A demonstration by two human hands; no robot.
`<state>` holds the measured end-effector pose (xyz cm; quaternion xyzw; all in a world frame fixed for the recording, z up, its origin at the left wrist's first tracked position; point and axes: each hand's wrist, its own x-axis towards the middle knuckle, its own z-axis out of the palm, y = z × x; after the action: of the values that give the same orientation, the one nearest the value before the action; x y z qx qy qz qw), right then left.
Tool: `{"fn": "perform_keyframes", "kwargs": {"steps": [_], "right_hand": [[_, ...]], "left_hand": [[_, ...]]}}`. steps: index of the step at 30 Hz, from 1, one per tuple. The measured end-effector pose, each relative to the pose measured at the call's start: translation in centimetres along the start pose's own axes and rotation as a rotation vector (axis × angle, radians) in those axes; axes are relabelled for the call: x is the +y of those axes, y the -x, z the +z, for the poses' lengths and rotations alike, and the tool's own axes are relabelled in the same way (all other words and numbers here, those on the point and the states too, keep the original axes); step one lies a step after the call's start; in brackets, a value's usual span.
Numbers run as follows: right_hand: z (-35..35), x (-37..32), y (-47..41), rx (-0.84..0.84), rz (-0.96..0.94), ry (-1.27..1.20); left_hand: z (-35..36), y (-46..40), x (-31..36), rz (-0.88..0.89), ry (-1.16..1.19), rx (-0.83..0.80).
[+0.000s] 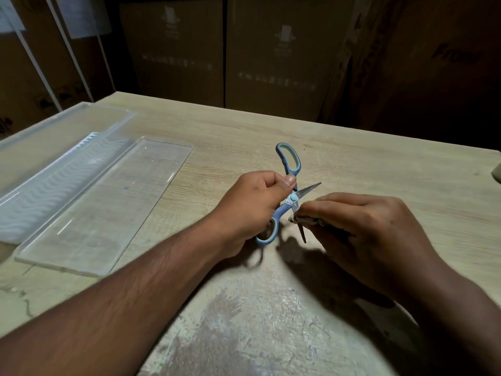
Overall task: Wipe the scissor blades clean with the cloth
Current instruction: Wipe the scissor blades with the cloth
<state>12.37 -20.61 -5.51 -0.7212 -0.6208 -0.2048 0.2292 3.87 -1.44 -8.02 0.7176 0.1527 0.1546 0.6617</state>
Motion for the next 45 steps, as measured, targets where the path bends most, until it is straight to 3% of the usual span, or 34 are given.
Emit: {"fn": "perform_keyframes", "kwargs": {"steps": [4,11,17,23,28,32,38,45], "right_hand": [[0.2,0.3,-0.04,0.028,0.036,-0.021],[0.44,0.01,0.08,0.011,0.006,-0.024],[0.21,0.18,0.08,0.054,0.031,0.035],[0.15,0.13,0.05,0.016,0.009,-0.032],[0.0,0.95,0.45,0.014,0.004,-0.022],[-0.02,0.67,0.21,-0.019,-0.018,-0.102],[-0.1,0.65,0.13,0.004,0.011,-0.02],[-0.41,0.44,0.0,-0.023,-0.037,0.012]], "left_hand": [[0.09,0.3,0.14,0.012,-0.052,-0.101],[-0.33,-0.21,0.24,0.008,0.073,0.031],[0.1,0.25,0.19,-0.004,-0.054,-0.097],[-0.13,0.08,0.26,0.008,0.034,-0.044],[0.52,0.68,0.02,0.021,-0.1,-0.101],[0.16,0.3,0.1,0.003,-0.027,-0.046],[0.33,0.39,0.0,0.012,-0.136,-0.099],[0.3,0.16,-0.01,0.013,-0.075,-0.051]]}}
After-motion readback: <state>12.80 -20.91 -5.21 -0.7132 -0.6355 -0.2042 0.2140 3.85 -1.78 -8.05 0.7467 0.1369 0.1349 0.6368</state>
